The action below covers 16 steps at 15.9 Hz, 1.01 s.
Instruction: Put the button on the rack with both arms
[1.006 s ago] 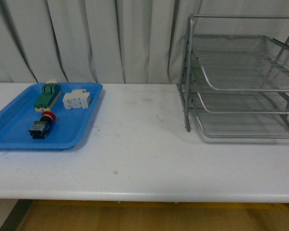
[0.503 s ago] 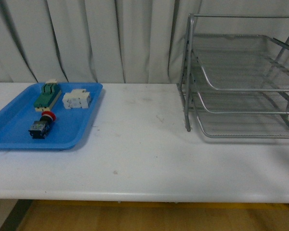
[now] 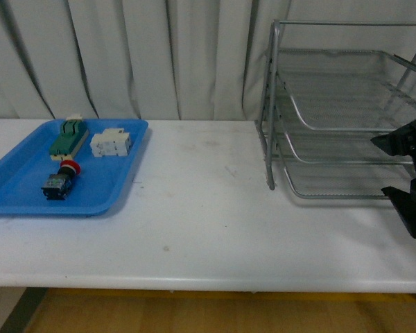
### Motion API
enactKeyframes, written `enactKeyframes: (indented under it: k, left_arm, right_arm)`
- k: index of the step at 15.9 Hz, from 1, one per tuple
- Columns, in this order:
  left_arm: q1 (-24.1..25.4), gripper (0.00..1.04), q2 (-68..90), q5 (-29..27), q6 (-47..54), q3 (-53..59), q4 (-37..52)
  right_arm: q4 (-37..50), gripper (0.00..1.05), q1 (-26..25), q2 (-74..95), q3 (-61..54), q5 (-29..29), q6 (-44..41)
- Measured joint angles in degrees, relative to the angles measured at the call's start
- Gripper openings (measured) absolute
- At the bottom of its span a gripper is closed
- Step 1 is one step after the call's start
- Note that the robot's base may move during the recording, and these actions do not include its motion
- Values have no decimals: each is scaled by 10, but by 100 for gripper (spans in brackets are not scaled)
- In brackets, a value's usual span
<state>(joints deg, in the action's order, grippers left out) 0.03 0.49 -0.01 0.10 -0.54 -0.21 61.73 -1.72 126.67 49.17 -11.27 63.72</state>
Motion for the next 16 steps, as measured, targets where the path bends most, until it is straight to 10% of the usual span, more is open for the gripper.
enactKeyframes:
  k: [3,7,9,14,16]
  left_arm:
    - [0,98,0,0,0,0,0]
    - [0,98,0,0,0,0,0]
    - [0,98,0,0,0,0,0]
    - [0,98,0,0,0,0,0]
    - [0,98,0,0,0,0,0]
  right_arm:
    - [-24,95,10,36,50,24,14]
    - [-20,45,14,89,107,47,33]
    - [129,3,0,58,-30,10,150]
    - [146,4,-29,-12,-197,-38,155]
    - [136,30,-44,-20,-218,-41,102]
